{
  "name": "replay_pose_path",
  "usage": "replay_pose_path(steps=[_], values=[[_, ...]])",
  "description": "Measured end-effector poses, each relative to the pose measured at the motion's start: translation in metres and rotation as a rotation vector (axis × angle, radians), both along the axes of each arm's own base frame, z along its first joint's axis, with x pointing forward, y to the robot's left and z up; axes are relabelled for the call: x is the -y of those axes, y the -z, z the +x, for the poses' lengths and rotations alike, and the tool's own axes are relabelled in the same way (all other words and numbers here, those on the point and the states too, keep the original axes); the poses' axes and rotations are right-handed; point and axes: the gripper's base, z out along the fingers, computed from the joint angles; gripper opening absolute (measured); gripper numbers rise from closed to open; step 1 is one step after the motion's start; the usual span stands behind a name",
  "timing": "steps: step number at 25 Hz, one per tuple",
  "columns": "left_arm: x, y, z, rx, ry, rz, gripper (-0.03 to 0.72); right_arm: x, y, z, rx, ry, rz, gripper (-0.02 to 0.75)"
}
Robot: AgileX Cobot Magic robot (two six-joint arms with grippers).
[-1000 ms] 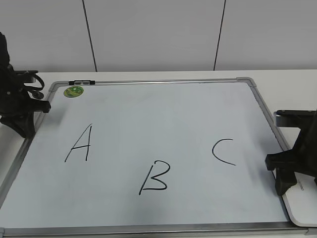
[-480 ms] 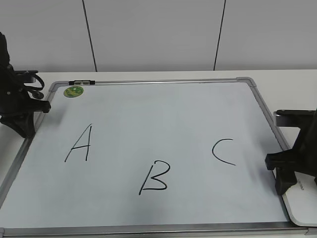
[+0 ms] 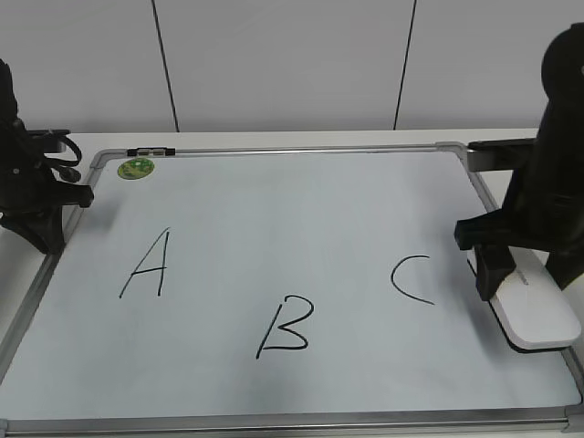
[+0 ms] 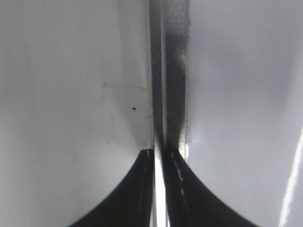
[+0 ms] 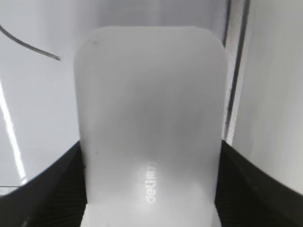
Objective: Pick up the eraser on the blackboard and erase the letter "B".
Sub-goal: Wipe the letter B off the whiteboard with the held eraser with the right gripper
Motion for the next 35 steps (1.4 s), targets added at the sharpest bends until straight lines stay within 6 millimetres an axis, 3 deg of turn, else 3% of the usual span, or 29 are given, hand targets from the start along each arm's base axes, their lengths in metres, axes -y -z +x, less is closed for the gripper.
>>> replay_pose_path(steps=[6,13,18,22,26,35], values=[[0.0,0.0,0.0,0.0,-0.001,-0.002,0.05,-0.031,-0.003,0.02,-0.021,-0.076,0.02,0.526],[0.0,0.0,0.0,0.0,-0.001,-0.002,0.05,-0.081,0.003,0.034,-0.023,-0.193,0.037,0.526],[0.0,0.0,0.0,0.0,-0.002,-0.003,0.055,-0.123,0.018,0.045,-0.018,-0.29,0.044,0.526],[0.0,0.0,0.0,0.0,-0.003,-0.005,0.055,-0.144,0.033,0.052,-0.029,-0.321,0.054,0.526],[0.0,0.0,0.0,0.0,-0.003,-0.005,0.055,-0.152,0.053,0.054,-0.08,-0.324,0.081,0.526],[0.0,0.001,0.0,-0.002,-0.003,-0.005,0.055,-0.155,0.059,0.056,-0.105,-0.341,0.101,0.526]])
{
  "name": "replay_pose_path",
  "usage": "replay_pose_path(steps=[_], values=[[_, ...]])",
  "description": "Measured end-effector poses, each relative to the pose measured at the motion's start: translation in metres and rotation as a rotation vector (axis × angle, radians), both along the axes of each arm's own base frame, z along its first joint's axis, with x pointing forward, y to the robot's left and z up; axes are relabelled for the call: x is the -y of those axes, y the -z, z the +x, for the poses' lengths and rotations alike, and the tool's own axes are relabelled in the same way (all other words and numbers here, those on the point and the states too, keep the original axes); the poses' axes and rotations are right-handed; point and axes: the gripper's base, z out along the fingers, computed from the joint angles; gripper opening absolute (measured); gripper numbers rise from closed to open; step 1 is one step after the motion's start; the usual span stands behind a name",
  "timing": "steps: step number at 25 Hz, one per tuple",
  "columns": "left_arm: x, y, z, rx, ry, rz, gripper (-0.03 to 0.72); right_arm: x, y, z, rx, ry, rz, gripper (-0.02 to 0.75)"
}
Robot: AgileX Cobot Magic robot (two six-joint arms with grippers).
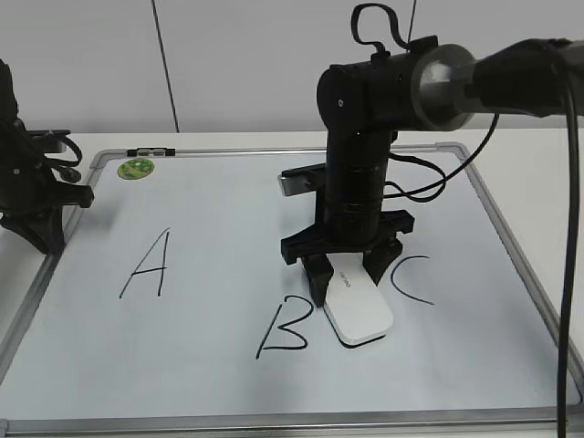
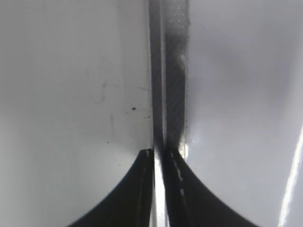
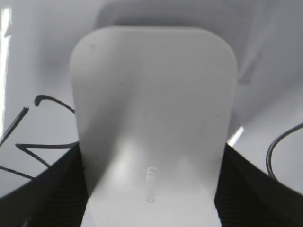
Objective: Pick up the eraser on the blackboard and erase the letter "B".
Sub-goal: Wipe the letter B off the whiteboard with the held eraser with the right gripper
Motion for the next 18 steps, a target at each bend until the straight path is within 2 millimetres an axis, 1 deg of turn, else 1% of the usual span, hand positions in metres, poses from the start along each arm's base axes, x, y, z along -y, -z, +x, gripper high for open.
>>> replay_pose_path(steps=[5,9,18], values=[[0.0,0.0,0.0,0.0,0.0,0.0,0.055,-0.002,0.002,-0.001,-0.008,-0.007,-0.002,0.526],[0.0,0.0,0.0,0.0,0.0,0.0,0.055,-0.009,0.002,-0.005,0.006,-0.051,-0.021,0.526],[-0.001,0.0,0.0,0.0,-0.002,0.002,0.055,-0.038,0.003,-0.022,0.04,-0.147,-0.017,0.525]])
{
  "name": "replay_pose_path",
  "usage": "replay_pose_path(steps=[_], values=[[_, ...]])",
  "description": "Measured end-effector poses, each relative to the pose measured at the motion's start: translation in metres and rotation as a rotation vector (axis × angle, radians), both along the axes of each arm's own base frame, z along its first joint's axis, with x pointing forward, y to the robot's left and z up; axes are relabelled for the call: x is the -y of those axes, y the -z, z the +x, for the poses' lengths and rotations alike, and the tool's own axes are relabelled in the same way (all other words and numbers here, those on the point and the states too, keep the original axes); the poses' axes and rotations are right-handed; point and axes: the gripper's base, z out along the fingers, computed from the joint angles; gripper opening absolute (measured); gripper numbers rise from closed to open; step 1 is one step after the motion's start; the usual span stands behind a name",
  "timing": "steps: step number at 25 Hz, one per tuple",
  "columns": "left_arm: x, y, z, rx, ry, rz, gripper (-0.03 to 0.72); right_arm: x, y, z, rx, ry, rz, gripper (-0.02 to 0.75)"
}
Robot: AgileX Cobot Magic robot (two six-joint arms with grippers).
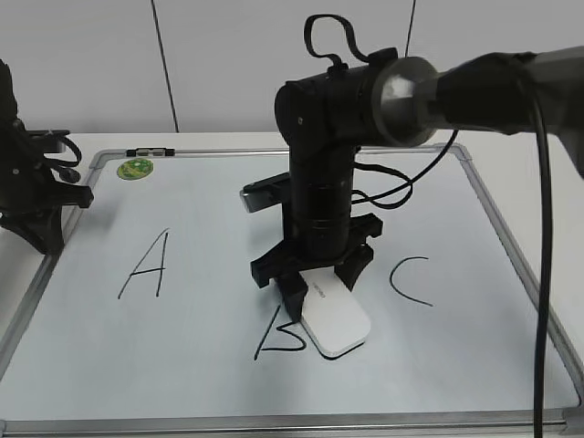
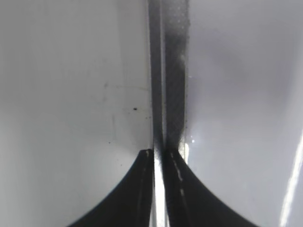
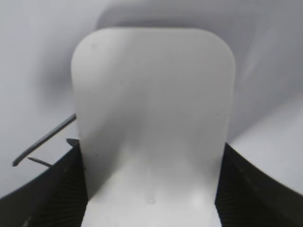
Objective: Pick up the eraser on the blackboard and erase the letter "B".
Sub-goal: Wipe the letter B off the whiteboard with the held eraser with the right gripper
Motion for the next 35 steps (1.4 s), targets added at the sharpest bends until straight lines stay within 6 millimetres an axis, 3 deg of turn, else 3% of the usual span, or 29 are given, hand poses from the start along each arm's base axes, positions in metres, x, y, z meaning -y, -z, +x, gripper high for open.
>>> replay_pose_path(steps=[19,35], values=[[0.003,0.0,0.0,0.001,0.025,0.023,0.055,-0.052,0.0,-0.039,-0.045,-0.078,0.138,0.525],[0.004,0.0,0.0,0.001,0.03,0.026,0.027,-0.054,0.001,-0.04,-0.027,-0.076,0.115,0.525]])
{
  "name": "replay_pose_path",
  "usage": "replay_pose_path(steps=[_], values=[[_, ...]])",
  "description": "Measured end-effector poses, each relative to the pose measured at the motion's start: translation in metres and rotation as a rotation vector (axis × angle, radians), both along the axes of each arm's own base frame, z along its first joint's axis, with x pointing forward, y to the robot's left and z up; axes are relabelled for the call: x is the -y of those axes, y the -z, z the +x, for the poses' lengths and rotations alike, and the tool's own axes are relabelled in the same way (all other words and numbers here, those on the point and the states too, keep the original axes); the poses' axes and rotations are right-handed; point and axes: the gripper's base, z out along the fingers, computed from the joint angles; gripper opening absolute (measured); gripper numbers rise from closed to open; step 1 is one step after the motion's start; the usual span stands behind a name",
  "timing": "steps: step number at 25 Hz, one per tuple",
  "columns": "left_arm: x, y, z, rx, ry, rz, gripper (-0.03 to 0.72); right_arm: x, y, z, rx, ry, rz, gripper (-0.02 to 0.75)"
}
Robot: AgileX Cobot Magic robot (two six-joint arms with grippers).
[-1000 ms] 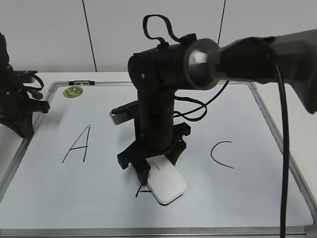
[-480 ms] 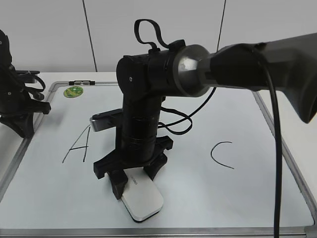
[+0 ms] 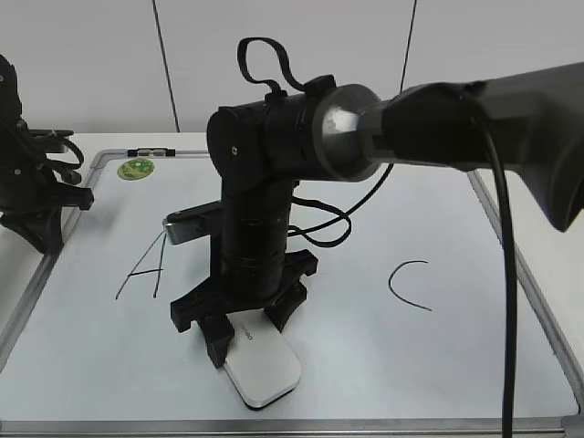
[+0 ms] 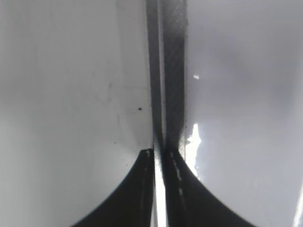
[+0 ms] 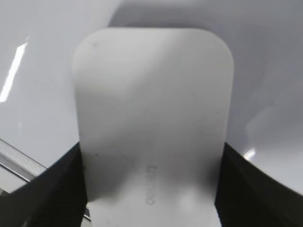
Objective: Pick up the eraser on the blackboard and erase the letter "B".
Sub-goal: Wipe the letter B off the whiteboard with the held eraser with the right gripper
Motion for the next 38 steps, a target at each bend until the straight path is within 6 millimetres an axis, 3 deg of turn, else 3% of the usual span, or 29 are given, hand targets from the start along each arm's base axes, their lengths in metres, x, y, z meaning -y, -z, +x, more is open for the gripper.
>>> replay_pose_path(steps=[11,38], values=[[0.005,0.0,0.0,0.005,-0.007,-0.022,0.027,0.008,0.001,0.003,0.09,0.084,-0.157,0.525],[0.008,0.0,0.001,0.009,0.002,-0.016,0.027,0.016,0.001,0.009,0.111,0.128,-0.205,0.525]])
